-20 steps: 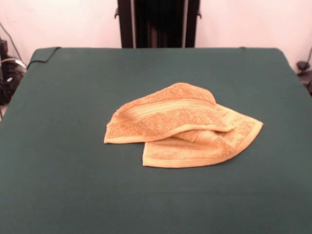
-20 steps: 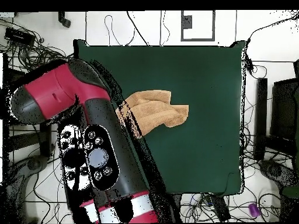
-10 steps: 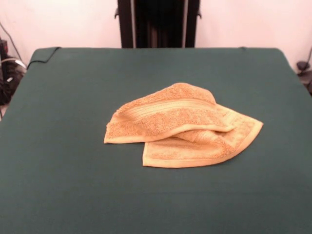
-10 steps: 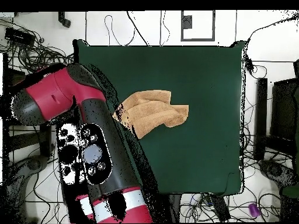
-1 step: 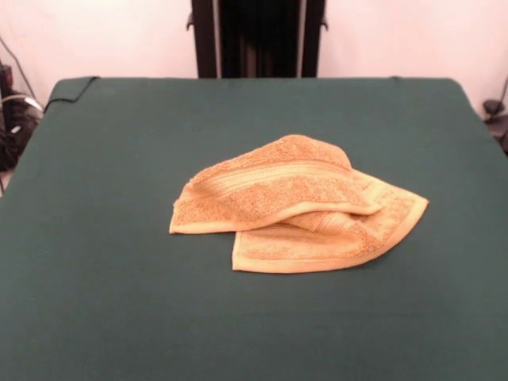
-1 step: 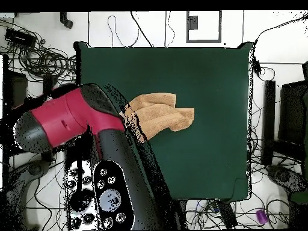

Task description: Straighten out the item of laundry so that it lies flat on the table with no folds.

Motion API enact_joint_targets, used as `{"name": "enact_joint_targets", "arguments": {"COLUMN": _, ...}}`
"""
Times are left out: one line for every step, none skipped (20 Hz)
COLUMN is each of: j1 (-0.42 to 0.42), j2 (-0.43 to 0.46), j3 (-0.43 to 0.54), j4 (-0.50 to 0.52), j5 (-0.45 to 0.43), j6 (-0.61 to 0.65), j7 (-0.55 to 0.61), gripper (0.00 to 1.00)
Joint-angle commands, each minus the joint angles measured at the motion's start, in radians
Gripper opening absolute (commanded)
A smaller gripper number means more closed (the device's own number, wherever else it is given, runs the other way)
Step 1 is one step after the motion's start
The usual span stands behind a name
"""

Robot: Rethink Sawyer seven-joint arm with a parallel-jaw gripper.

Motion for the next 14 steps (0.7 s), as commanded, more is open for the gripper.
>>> {"name": "enact_joint_targets", "arguments": {"j1": -0.073, "j2": -0.096, "j3": 0.059, "j4": 0.301, "j5": 0.048, "j6": -0.068, "j7": -0.181, "gripper": 1.00}}
{"name": "enact_joint_targets", "arguments": {"j1": -0.086, "j2": -0.108, "j3": 0.067, "j4": 0.322, "j5": 0.052, "j6": -0.075, "j7": -0.196, "gripper": 1.00}}
{"name": "enact_joint_targets", "arguments": {"j1": -0.093, "j2": -0.115, "j3": 0.072, "j4": 0.332, "j5": 0.052, "j6": -0.077, "j7": -0.203, "gripper": 1.00}}
{"name": "enact_joint_targets", "arguments": {"j1": -0.104, "j2": -0.126, "j3": 0.079, "j4": 0.347, "j5": 0.051, "j6": -0.086, "j7": -0.216, "gripper": 1.00}}
{"name": "enact_joint_targets", "arguments": {"j1": -0.112, "j2": -0.131, "j3": 0.084, "j4": 0.356, "j5": 0.051, "j6": -0.089, "j7": -0.220, "gripper": 1.00}}
{"name": "enact_joint_targets", "arguments": {"j1": -0.125, "j2": -0.139, "j3": 0.093, "j4": 0.369, "j5": 0.054, "j6": -0.093, "j7": -0.232, "gripper": 1.00}}
{"name": "enact_joint_targets", "arguments": {"j1": -0.132, "j2": -0.142, "j3": 0.100, "j4": 0.376, "j5": 0.053, "j6": -0.093, "j7": -0.236, "gripper": 1.00}}
{"name": "enact_joint_targets", "arguments": {"j1": -0.140, "j2": -0.144, "j3": 0.106, "j4": 0.385, "j5": 0.051, "j6": -0.100, "j7": -0.241, "gripper": 1.00}}
{"name": "enact_joint_targets", "arguments": {"j1": -0.147, "j2": -0.144, "j3": 0.113, "j4": 0.390, "j5": 0.050, "j6": -0.104, "j7": -0.242, "gripper": 1.00}}
{"name": "enact_joint_targets", "arguments": {"j1": -0.155, "j2": -0.144, "j3": 0.121, "j4": 0.397, "j5": 0.052, "j6": -0.107, "j7": -0.246, "gripper": 1.00}}
{"name": "enact_joint_targets", "arguments": {"j1": -0.160, "j2": -0.143, "j3": 0.127, "j4": 0.402, "j5": 0.051, "j6": -0.111, "j7": -0.245, "gripper": 1.00}}
{"name": "enact_joint_targets", "arguments": {"j1": -0.165, "j2": -0.142, "j3": 0.132, "j4": 0.407, "j5": 0.051, "j6": -0.115, "j7": -0.243, "gripper": 1.00}}
{"name": "enact_joint_targets", "arguments": {"j1": -0.168, "j2": -0.141, "j3": 0.136, "j4": 0.410, "j5": 0.049, "j6": -0.120, "j7": -0.239, "gripper": 1.00}}
{"name": "enact_joint_targets", "arguments": {"j1": -0.171, "j2": -0.138, "j3": 0.139, "j4": 0.413, "j5": 0.047, "j6": -0.124, "j7": -0.236, "gripper": 1.00}}
